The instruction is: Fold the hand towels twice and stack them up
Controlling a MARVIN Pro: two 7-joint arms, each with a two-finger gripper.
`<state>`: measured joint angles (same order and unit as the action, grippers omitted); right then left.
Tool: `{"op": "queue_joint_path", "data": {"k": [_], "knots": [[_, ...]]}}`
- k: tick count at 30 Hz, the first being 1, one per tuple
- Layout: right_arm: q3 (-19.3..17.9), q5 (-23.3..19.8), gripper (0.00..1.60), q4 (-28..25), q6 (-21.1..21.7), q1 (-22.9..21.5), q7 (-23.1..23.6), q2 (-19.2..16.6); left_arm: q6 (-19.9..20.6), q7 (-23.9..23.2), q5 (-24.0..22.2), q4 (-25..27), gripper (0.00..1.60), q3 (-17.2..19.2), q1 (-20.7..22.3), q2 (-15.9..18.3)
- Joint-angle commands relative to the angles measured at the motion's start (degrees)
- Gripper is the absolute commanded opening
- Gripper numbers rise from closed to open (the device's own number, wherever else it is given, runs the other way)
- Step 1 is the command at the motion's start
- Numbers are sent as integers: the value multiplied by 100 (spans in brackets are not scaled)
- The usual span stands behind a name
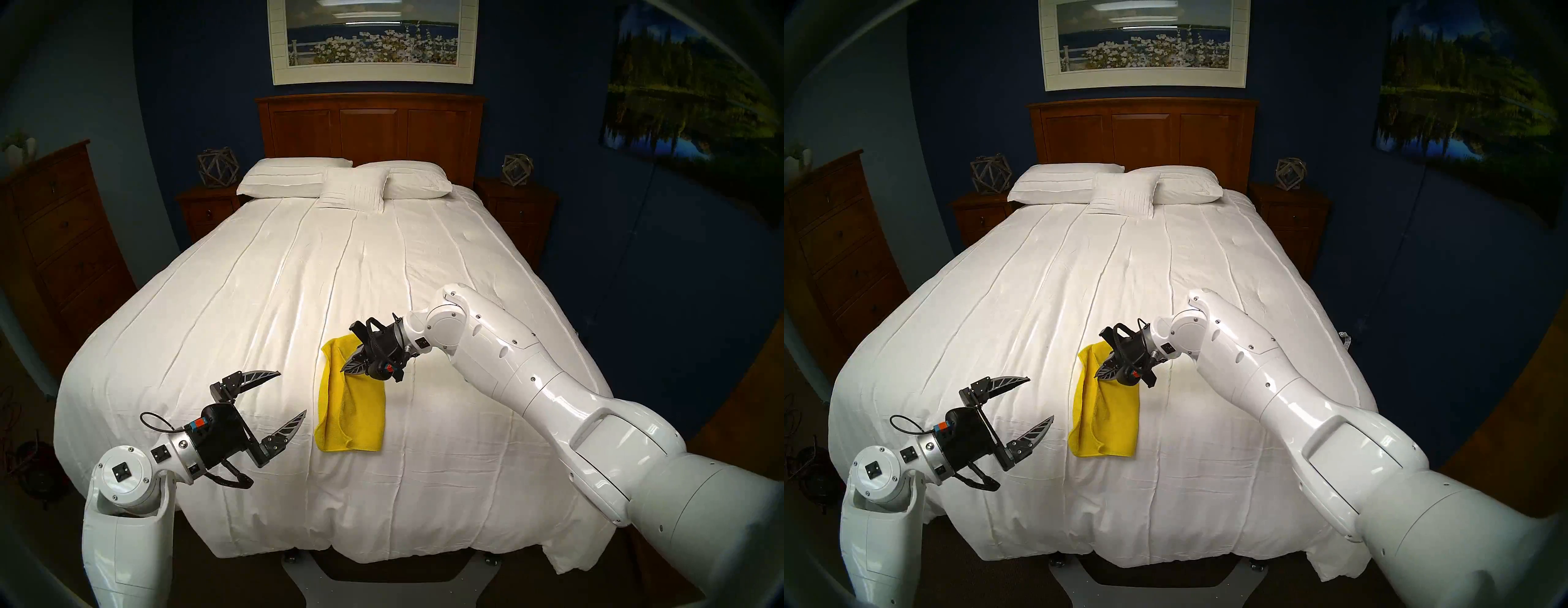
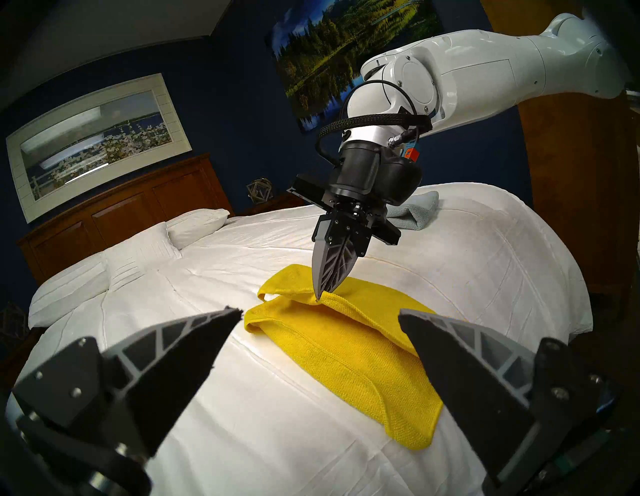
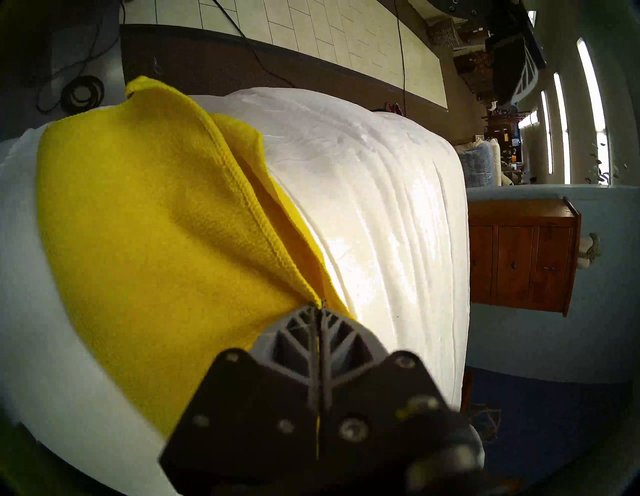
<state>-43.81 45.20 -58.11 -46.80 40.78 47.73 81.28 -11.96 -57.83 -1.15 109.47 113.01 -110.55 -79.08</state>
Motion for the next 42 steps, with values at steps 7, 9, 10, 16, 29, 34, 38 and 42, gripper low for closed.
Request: {"op": "queue_joint_path", "data": {"k": [7, 9, 10, 16, 29, 34, 38, 42], "knots": [[-242, -57, 160, -473, -200, -22, -49, -462, 3, -17, -16, 97, 160, 12, 6, -1], [-305, -89, 160, -650, -267, 26, -13, -685, -1, -18, -14, 91, 160, 12, 10, -2], [-478, -36, 160, -605, -306, 27, 60, -699, -5, -18, -13, 83, 160, 11, 14, -2], [-790, 64, 160, -880, -527, 172, 404, -1003, -10, -20, -7, 68, 160, 12, 24, -7], [-283, -237, 160, -2002, -820, 605, 456, -1841, -10, -31, 2, 65, 160, 17, 33, -18], [-75, -369, 160, -2367, -820, 707, 442, -2138, -9, -36, 5, 69, 160, 20, 33, -23], [-59, -498, 160, -2637, -820, 804, 392, -2356, -8, -41, 6, 74, 160, 23, 32, -26], [-21, -596, 160, -3035, -820, 889, 409, -2617, -6, -46, 7, 78, 160, 26, 31, -31]]}}
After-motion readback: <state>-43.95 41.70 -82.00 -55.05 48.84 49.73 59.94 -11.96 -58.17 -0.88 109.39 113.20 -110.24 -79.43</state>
